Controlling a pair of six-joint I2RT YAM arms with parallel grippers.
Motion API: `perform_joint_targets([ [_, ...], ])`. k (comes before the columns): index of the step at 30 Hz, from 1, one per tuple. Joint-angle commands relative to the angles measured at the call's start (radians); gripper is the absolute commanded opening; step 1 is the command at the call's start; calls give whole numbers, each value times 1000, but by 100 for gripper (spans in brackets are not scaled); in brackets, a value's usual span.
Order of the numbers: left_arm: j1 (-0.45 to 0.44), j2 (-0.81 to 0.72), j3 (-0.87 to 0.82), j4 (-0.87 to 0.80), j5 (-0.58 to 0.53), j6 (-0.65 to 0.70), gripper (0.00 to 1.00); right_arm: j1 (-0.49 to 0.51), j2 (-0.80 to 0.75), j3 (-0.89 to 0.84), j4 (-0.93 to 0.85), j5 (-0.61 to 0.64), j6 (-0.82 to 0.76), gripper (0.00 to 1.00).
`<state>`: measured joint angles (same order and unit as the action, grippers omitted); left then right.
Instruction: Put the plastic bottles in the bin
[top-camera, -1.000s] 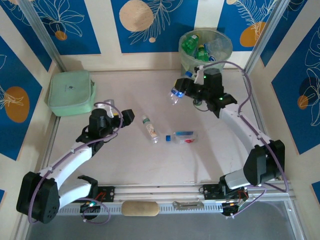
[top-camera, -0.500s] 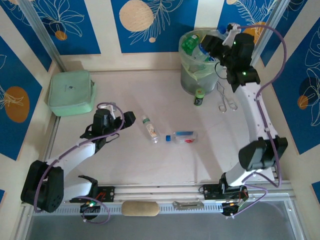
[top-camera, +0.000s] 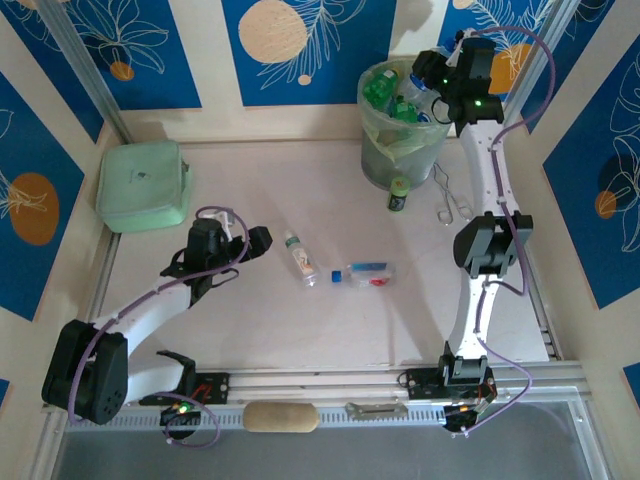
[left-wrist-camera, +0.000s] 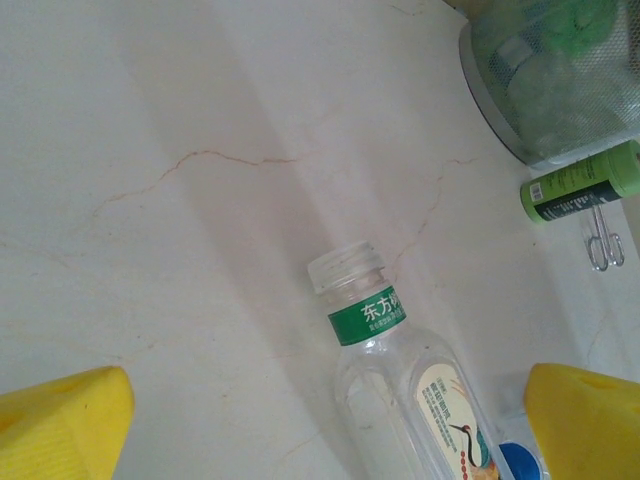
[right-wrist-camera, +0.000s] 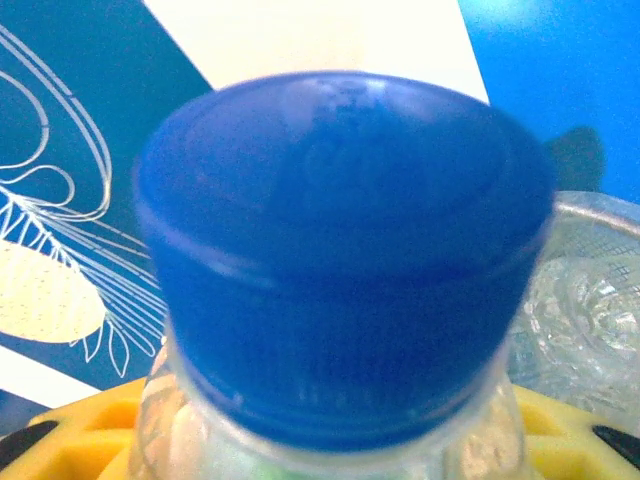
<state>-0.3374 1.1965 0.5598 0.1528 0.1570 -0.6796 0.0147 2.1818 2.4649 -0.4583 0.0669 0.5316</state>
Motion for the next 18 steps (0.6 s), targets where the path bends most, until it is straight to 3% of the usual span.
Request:
perform_joint_targets([
  [1,6,-9,9,-20,26,10,100,-1,77,140,-134,-27,28,48],
  [10,6,-41,8,-64,14,22,100,-13,145,149,-116,-76,89,52],
  [12,6,-47,6,-67,12,23,100,-19,151,162,-112,-94,101,61],
  [17,6,-52,3,-67,13,16,100,-35,146,207,-142,-98,105,100],
  [18,6,-52,4,-67,15,16,100,-38,140,214,-147,-96,100,99],
])
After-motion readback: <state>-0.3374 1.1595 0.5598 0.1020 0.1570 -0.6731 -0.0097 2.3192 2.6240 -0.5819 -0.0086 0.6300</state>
